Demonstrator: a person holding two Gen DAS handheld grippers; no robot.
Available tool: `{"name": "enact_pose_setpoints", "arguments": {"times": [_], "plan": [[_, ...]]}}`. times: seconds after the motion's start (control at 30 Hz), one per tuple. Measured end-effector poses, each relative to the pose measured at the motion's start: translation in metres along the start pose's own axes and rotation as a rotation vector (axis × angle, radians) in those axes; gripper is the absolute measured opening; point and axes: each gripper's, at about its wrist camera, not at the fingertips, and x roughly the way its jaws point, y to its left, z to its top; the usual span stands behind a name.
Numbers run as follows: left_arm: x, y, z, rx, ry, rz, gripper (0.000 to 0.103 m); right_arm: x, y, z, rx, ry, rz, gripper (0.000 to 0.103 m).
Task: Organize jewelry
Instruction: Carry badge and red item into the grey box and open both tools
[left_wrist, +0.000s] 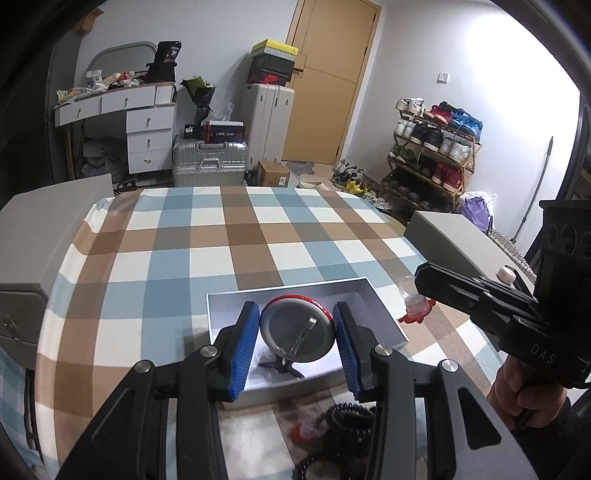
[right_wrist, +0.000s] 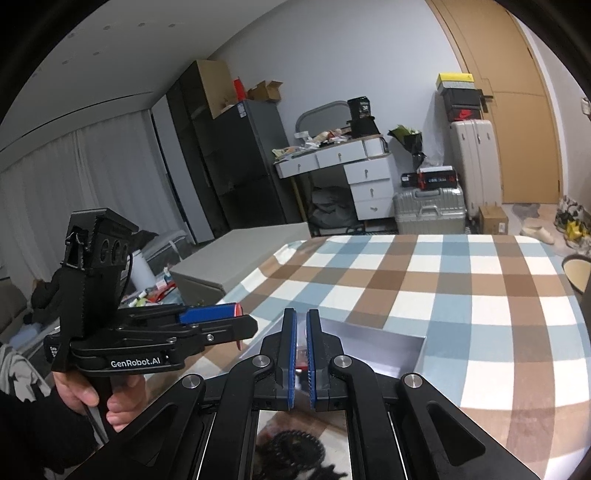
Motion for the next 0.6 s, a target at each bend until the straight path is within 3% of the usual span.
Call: {"name": "enact_pose_setpoints", "arguments": {"times": [0.6], "plan": [[0.051,-0.001,0.008,-0.013,0.131,-0.070,0.035,0.057,-0.036,-0.007,0.059,0.109,0.003,0.004]]}}
